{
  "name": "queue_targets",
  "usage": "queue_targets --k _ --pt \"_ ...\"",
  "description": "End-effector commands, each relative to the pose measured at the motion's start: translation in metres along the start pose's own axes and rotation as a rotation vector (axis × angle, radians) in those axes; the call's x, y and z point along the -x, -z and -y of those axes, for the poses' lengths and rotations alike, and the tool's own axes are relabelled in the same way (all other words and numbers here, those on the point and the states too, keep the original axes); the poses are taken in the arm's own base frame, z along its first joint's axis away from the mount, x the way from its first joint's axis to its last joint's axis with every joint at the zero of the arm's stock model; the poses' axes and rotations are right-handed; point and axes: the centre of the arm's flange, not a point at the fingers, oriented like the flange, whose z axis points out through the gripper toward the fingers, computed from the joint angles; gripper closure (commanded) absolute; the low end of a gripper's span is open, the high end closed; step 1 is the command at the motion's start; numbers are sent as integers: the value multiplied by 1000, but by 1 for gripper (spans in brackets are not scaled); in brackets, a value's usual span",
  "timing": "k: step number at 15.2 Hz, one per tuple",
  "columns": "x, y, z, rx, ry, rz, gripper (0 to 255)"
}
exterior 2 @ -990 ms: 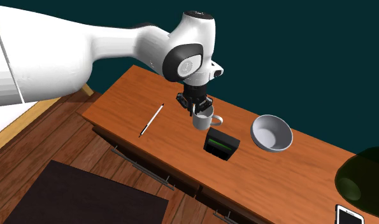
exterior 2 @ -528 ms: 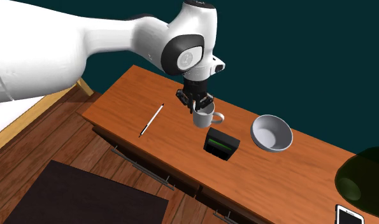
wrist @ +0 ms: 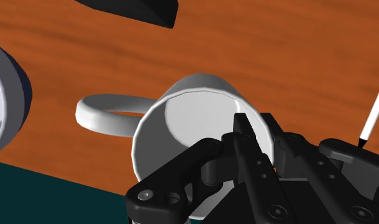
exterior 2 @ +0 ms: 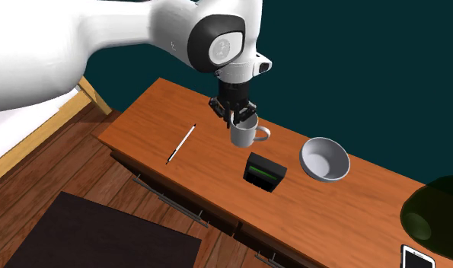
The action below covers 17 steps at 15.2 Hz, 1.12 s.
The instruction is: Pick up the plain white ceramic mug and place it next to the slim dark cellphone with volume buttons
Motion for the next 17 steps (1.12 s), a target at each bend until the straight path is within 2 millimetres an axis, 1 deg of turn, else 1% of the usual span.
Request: queue_targets --k 1,17 --pt "3 11 -1 0 0 0 255" --pt "17 94 -3 0 0 0 255"
